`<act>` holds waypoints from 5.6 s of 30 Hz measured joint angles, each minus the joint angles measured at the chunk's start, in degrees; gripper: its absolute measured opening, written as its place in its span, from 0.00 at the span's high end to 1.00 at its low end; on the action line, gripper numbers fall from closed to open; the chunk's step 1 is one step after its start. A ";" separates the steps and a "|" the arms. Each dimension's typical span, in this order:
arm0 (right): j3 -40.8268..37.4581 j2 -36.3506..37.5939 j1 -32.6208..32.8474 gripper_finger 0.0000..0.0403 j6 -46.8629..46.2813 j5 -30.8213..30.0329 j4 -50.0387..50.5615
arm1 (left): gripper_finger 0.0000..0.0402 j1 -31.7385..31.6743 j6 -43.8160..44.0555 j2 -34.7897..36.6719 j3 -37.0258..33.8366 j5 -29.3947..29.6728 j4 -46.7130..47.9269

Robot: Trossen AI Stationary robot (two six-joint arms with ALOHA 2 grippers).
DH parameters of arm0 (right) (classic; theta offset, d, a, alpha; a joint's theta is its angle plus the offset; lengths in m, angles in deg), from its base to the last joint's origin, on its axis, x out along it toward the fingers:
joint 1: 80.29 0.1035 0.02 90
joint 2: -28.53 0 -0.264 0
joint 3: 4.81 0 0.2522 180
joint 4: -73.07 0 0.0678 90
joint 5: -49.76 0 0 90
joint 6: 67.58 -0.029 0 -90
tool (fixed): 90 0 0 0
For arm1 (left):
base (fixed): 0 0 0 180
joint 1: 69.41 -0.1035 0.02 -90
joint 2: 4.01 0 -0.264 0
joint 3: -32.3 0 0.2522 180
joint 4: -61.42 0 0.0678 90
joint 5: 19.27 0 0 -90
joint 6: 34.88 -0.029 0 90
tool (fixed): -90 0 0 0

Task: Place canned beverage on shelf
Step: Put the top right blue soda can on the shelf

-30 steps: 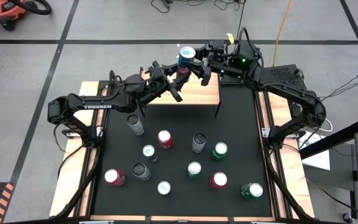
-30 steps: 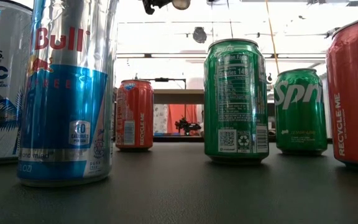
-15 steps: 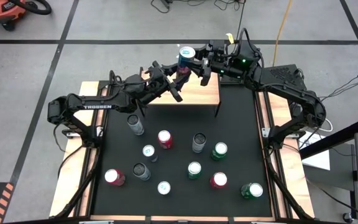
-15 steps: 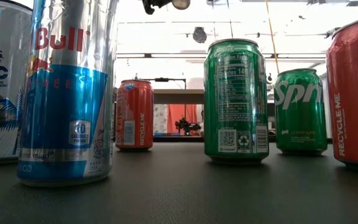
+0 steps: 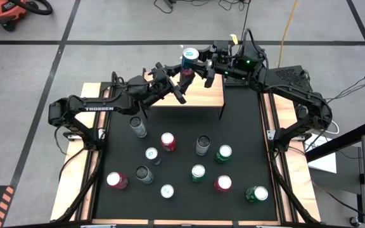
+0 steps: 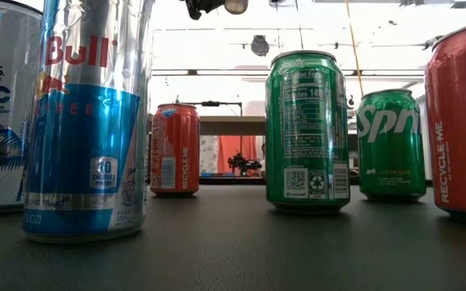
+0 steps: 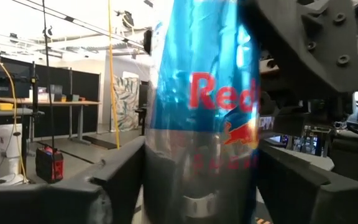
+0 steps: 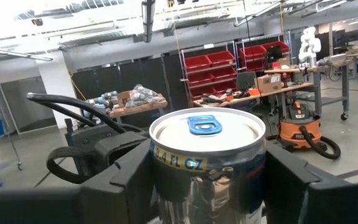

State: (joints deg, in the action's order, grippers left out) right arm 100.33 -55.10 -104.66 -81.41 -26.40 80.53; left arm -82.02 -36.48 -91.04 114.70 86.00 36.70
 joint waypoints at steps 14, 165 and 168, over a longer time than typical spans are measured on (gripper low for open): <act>-0.04 3.70 -5.70 0.48 3.22 6.83 6.12 | 0.12 -0.05 12.45 5.57 0.04 0.30 11.76; -32.11 -7.59 -35.52 0.33 8.94 35.83 -25.20 | 0.12 -2.00 16.08 15.85 -0.02 1.07 35.15; -32.11 -7.60 -35.52 0.32 8.52 35.76 -25.18 | 0.12 -2.01 16.08 15.85 -0.02 1.05 35.15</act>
State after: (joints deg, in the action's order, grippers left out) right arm 68.22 -62.70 -140.18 -72.88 9.36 55.35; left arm -84.04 -20.40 -75.19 114.68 87.05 71.85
